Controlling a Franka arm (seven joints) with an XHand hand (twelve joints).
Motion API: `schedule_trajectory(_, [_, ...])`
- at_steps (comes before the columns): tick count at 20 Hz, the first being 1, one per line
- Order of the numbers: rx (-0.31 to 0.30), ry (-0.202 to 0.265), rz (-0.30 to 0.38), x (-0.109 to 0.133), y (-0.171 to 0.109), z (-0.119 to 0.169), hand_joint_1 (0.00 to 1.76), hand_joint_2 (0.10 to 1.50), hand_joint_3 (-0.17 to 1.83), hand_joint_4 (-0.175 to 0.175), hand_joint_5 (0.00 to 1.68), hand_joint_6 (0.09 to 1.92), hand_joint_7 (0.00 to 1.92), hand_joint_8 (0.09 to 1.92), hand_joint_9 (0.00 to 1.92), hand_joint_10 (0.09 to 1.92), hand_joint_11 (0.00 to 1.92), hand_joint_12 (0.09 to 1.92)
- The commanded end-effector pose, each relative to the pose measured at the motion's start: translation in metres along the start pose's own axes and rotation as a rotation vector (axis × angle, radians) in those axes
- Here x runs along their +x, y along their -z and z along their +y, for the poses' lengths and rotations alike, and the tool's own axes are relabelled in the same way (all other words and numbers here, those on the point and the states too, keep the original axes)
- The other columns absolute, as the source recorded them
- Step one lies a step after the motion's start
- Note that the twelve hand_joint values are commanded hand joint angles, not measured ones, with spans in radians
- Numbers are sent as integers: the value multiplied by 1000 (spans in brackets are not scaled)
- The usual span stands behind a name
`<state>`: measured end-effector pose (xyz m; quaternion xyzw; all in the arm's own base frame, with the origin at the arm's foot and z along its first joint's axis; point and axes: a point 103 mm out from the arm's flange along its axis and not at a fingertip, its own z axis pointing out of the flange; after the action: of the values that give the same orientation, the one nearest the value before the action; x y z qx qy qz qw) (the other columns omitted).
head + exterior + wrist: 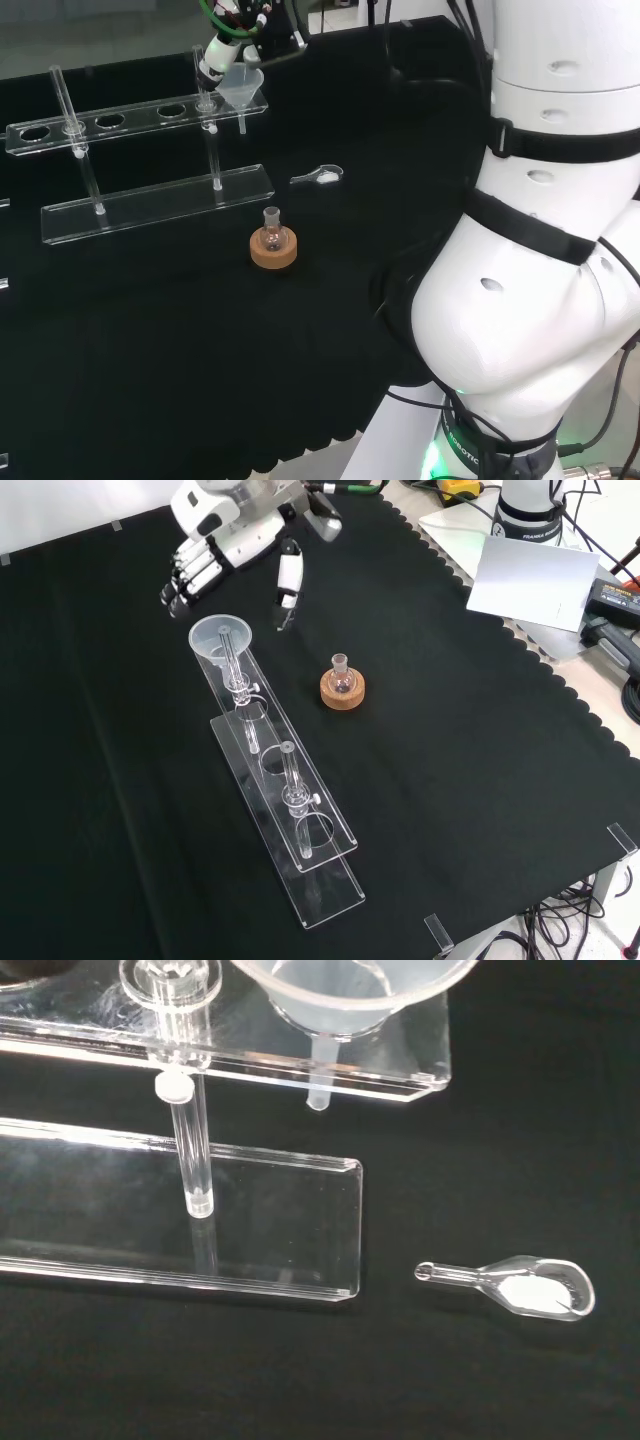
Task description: Pick up the funnel from the transparent funnel stand.
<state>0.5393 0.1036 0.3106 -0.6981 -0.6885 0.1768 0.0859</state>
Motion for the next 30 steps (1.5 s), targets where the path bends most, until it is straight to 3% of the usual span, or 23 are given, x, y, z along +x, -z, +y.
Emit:
schedule_trajectory(1, [46,26,9,9,-13,18,641,754,157,-23,0,87,0,158,0,833,135,1599])
schedule_trajectory(17, [100,28,-23,10,-29,34,711,741,165,-27,44,87,0,241,31,895,180,1586])
schedule_trajectory(30, [103,12,-57,9,-30,42,763,717,215,-21,82,87,0,341,66,897,231,1550])
